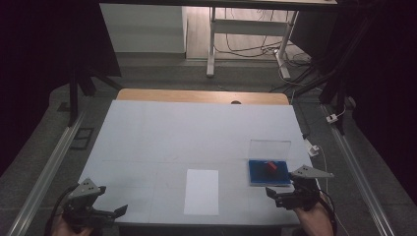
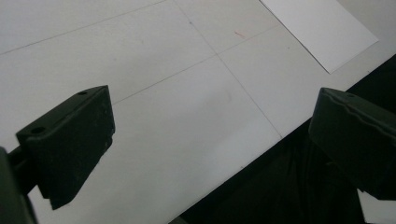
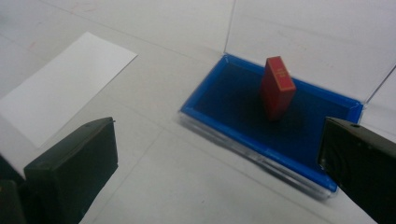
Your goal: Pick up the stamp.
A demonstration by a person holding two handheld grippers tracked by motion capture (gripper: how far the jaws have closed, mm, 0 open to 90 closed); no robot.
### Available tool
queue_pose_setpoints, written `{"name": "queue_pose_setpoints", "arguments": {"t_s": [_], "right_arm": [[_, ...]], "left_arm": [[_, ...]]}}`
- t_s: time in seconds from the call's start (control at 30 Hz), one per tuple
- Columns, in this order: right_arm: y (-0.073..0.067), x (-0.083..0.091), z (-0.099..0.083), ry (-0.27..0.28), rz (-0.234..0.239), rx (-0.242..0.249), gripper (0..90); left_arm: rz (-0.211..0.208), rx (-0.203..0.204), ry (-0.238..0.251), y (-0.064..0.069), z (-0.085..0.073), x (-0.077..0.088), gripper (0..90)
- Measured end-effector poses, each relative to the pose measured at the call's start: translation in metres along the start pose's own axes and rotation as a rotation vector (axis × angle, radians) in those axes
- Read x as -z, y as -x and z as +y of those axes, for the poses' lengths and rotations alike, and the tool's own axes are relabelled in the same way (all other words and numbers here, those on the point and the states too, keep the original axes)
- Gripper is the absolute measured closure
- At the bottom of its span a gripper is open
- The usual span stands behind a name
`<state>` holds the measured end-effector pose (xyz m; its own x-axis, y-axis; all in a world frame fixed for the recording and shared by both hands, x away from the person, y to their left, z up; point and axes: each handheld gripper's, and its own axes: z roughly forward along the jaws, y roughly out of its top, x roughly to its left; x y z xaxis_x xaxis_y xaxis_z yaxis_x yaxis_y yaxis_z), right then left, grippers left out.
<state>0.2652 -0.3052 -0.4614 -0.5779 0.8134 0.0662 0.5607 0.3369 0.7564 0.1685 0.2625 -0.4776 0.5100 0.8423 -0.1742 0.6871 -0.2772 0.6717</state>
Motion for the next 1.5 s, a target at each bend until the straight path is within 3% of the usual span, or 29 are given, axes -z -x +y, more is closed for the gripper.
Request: {"name": "queue_pose_setpoints", "arguments": {"t_s": [0.37,0.7,1.03,1.13,1.17,1.2,1.3,1.37,1.4,1.5], "right_arm": [[0.011,-0.017,0.012,-0.029,-0.031,0.0,0.0],[0.023,-0.035,0.022,-0.071,-0.038,0.029,0.0],[0.038,-0.059,0.03,-0.122,-0.08,0.063,0.0],[0.041,-0.061,0.031,-0.131,-0.071,0.069,8.6],[0.042,-0.06,0.032,-0.13,-0.061,0.078,19.0],[0.042,-0.06,0.032,-0.13,-0.061,0.078,19.0],[0.043,-0.06,0.033,-0.143,-0.058,0.092,31.3],[0.044,-0.059,0.035,-0.149,-0.035,0.096,46.6],[0.044,-0.059,0.035,-0.149,-0.035,0.096,46.6],[0.044,-0.058,0.037,-0.158,-0.017,0.113,59.1]], "left_arm": [[-0.004,0.007,-0.001,-0.001,0.0,0.0,0.7],[-0.003,0.01,-0.003,-0.001,0.0,0.0,0.7],[-0.006,0.01,-0.009,-0.001,0.0,-0.001,0.7],[-0.006,0.009,-0.01,-0.001,0.0,-0.001,0.7],[-0.006,0.008,-0.01,-0.001,0.0,-0.001,0.8],[-0.006,0.007,-0.01,-0.001,0.0,-0.001,0.8],[-0.006,0.006,-0.012,-0.001,0.0,-0.001,0.8],[-0.007,0.007,-0.011,-0.001,0.0,-0.001,0.8],[-0.007,0.009,-0.01,-0.001,0.0,-0.001,0.8],[-0.006,0.008,-0.011,-0.001,0.0,-0.001,0.8]]}}
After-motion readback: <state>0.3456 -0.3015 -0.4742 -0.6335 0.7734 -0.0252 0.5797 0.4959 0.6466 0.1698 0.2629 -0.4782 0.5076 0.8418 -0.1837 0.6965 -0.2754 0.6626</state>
